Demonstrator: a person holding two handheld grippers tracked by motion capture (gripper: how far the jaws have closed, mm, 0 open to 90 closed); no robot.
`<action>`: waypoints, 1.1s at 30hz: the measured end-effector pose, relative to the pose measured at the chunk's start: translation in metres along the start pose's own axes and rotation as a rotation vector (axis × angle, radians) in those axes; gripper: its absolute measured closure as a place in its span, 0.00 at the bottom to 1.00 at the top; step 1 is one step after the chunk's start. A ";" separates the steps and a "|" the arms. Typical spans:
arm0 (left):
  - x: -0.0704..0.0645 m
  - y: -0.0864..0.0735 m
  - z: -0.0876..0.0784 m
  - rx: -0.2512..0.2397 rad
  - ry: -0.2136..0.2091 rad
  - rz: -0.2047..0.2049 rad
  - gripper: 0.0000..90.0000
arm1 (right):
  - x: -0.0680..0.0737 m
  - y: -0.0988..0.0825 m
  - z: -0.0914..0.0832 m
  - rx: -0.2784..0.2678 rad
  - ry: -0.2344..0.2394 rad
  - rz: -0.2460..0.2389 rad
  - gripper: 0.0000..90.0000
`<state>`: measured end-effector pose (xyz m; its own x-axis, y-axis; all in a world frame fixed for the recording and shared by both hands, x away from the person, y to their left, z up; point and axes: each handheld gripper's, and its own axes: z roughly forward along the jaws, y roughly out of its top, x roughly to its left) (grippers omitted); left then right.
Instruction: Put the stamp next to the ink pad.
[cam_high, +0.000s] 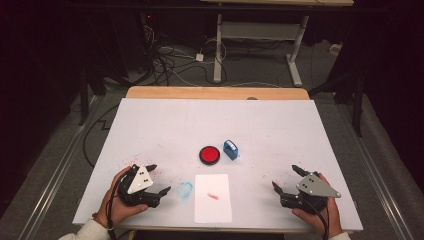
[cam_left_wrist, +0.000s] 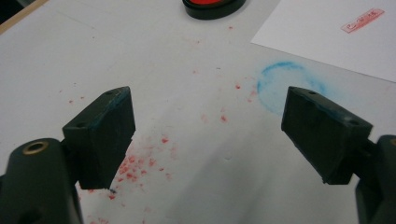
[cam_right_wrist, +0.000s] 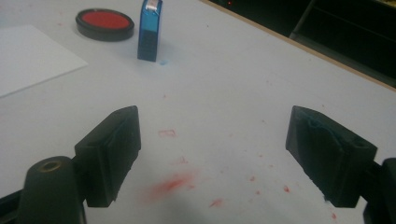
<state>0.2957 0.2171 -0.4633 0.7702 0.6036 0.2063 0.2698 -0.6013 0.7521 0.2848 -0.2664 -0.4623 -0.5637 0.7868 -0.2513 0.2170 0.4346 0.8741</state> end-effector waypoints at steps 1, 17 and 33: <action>0.000 0.000 0.000 0.002 0.001 0.003 0.19 | 0.000 0.001 0.000 -0.002 0.001 -0.003 0.20; 0.000 0.000 0.002 0.014 -0.001 0.002 0.19 | 0.002 0.005 0.002 0.002 0.011 0.005 0.19; 0.001 -0.001 0.001 0.021 0.016 -0.004 0.19 | 0.005 0.008 0.007 -0.005 0.023 0.002 0.18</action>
